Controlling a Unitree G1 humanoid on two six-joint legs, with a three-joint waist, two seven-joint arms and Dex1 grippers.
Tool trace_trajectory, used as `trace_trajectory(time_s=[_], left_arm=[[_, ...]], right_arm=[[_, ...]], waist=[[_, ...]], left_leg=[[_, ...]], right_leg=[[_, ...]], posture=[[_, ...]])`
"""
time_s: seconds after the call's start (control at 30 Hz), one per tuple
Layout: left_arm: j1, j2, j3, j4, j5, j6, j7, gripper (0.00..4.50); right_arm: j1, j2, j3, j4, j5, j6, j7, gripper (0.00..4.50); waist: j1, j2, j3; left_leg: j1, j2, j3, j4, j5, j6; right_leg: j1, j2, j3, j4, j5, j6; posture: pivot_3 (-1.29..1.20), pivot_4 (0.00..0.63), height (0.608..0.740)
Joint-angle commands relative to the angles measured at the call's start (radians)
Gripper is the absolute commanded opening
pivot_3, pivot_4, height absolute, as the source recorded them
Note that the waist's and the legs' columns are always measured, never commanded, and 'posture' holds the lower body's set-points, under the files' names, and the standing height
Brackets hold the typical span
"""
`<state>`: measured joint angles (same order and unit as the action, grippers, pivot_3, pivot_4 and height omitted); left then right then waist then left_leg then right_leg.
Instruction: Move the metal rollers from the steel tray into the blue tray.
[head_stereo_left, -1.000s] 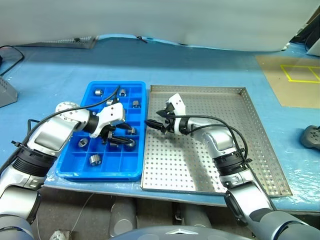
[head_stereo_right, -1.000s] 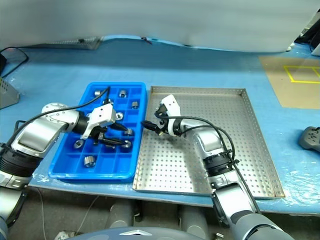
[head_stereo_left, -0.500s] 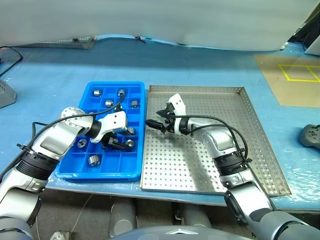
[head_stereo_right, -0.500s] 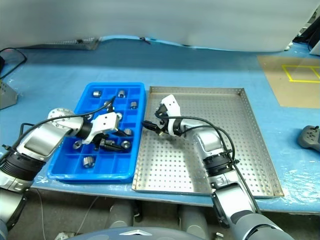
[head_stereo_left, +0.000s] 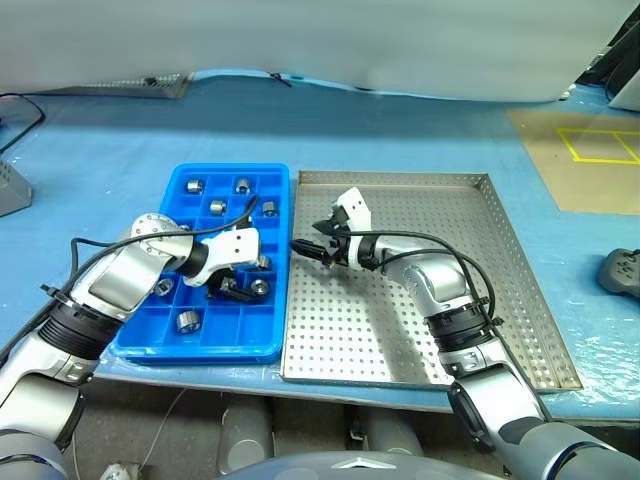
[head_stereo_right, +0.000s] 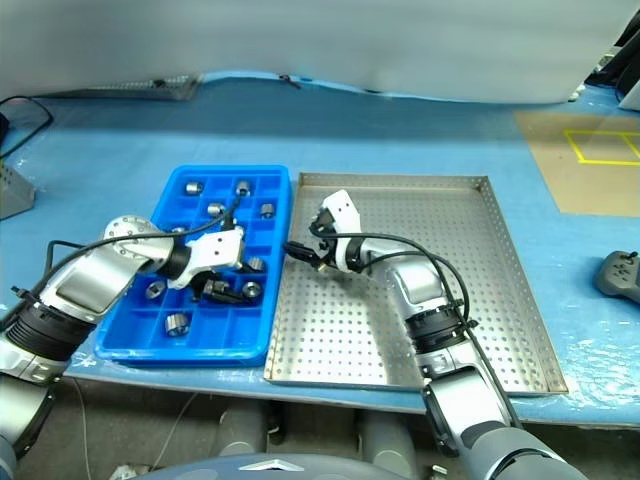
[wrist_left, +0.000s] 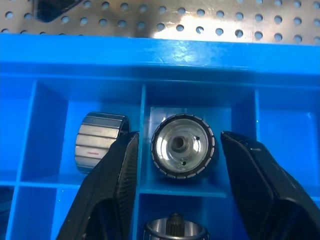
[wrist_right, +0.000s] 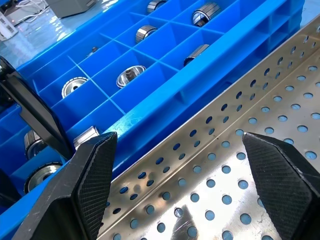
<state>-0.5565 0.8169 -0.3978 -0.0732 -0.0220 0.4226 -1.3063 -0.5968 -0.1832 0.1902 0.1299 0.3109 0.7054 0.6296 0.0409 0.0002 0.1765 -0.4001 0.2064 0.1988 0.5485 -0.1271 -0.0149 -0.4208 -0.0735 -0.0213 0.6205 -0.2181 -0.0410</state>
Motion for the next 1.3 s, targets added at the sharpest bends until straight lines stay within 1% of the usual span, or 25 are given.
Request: trace_trajectory(time_s=[0.03,0.13,0.2,0.4,0.53,0.57,0.67,0.73,0.83,0.97,1.07,1.17,1.3], left_arm=[[0.042,-0.017,-0.084,0.049,0.054,-0.01,-0.014,2.49],[0.049,-0.039,-0.088,0.061,0.061,-0.011,-0.02,1.91],[0.05,-0.047,-0.089,0.071,0.063,-0.012,-0.025,1.88],[0.052,-0.05,-0.083,0.103,0.076,-0.032,-0.019,1.88],[0.052,-0.068,-0.014,0.053,-0.024,0.043,-0.045,1.88],[0.048,-0.071,0.009,0.036,-0.052,0.069,-0.051,1.88],[0.019,-0.062,0.091,-0.006,-0.136,0.137,-0.069,1.88],[-0.01,-0.048,0.147,-0.026,-0.192,0.18,-0.078,1.88],[-0.053,-0.014,0.212,-0.044,-0.258,0.225,-0.096,1.88],[-0.064,0.028,0.252,-0.083,-0.341,0.271,-0.125,1.88],[-0.04,0.06,0.242,-0.109,-0.358,0.273,-0.137,1.88],[-0.009,0.077,0.205,-0.114,-0.323,0.238,-0.126,1.88],[0.023,0.074,0.128,-0.102,-0.235,0.155,-0.091,1.88]], right_arm=[[0.004,0.006,-0.01,-0.02,0.001,-0.018,0.0,4.21],[0.006,0.006,-0.011,-0.023,0.001,-0.017,-0.002,4.21],[0.006,0.006,-0.011,-0.025,0.002,-0.016,-0.003,4.21],[0.007,0.006,-0.013,-0.027,0.003,-0.015,-0.006,4.21],[0.007,0.006,-0.013,-0.024,0.002,-0.016,-0.005,4.21],[0.006,0.006,-0.013,-0.023,0.002,-0.017,-0.005,4.21],[0.006,0.006,-0.012,-0.019,0.002,-0.018,-0.004,4.21],[0.006,0.007,-0.011,-0.018,0.002,-0.018,-0.003,4.21],[0.004,0.007,-0.01,-0.009,0.0,-0.021,0.0,4.21],[0.001,0.012,-0.008,-0.001,-0.002,-0.025,0.001,4.21],[0.0,0.014,-0.007,0.001,-0.002,-0.027,0.002,4.21],[0.002,0.015,-0.008,0.0,-0.002,-0.026,0.002,4.21],[0.003,0.015,-0.008,-0.001,-0.003,-0.025,0.002,4.21]], waist=[[-0.002,0.001,0.0],[-0.003,0.002,-0.002],[-0.002,0.004,-0.004],[-0.002,0.005,-0.005],[-0.003,0.005,-0.006],[-0.004,0.005,-0.006],[-0.008,0.005,-0.005],[-0.008,0.004,-0.005],[-0.001,0.004,-0.005],[-0.001,0.004,-0.005],[-0.001,0.003,-0.005],[0.0,0.003,-0.005],[0.001,0.003,-0.005]], left_leg=[[0.002,0.0,0.0,0.0,0.0,0.0],[0.004,0.0,0.0,-0.001,0.0,0.0],[0.006,0.0,0.001,-0.002,0.0,0.0],[0.008,0.0,0.001,-0.002,-0.001,0.001],[0.013,0.0,0.002,-0.003,-0.001,0.001],[0.015,0.0,0.002,-0.003,-0.003,0.004],[0.014,0.0,0.003,-0.004,-0.003,0.004],[0.009,0.0,0.003,-0.004,-0.003,0.004],[-0.005,-0.001,0.002,-0.004,-0.003,0.005],[-0.005,-0.001,0.002,-0.004,-0.003,0.005],[-0.005,-0.001,0.002,-0.004,-0.002,0.004],[-0.003,0.0,0.002,-0.003,-0.002,0.003],[-0.001,0.0,0.002,-0.003,-0.001,0.002]], right_leg=[[0.001,0.0,0.0,0.0,0.0,0.0],[0.002,0.0,0.001,0.0,0.0,0.0],[0.004,0.0,0.002,-0.001,0.0,0.0],[0.006,0.0,0.002,-0.001,-0.001,0.001],[0.011,0.0,0.002,-0.002,-0.001,0.002],[0.012,0.0,0.002,-0.002,-0.002,0.002],[0.012,0.0,0.003,-0.004,-0.002,0.002],[0.008,0.0,0.003,-0.006,-0.002,0.002],[-0.004,0.0,0.001,-0.006,-0.002,0.002],[-0.004,0.0,-0.001,-0.003,-0.003,0.001],[-0.004,0.0,-0.001,-0.003,-0.003,0.001],[-0.003,0.0,0.0,-0.002,-0.003,0.001],[-0.002,0.0,0.0,-0.001,-0.003,0.001]], posture=[[-0.15,0.15,0.74],[-0.15,0.15,0.74],[-0.15,0.15,0.74],[-0.15,0.15,0.74],[-0.15,0.15,0.74],[-0.15,0.15,0.74],[-0.14,0.15,0.74],[-0.14,0.15,0.74],[-0.14,0.15,0.74],[-0.13,0.15,0.74],[-0.13,0.15,0.74],[-0.13,0.15,0.74],[-0.13,0.15,0.74]])
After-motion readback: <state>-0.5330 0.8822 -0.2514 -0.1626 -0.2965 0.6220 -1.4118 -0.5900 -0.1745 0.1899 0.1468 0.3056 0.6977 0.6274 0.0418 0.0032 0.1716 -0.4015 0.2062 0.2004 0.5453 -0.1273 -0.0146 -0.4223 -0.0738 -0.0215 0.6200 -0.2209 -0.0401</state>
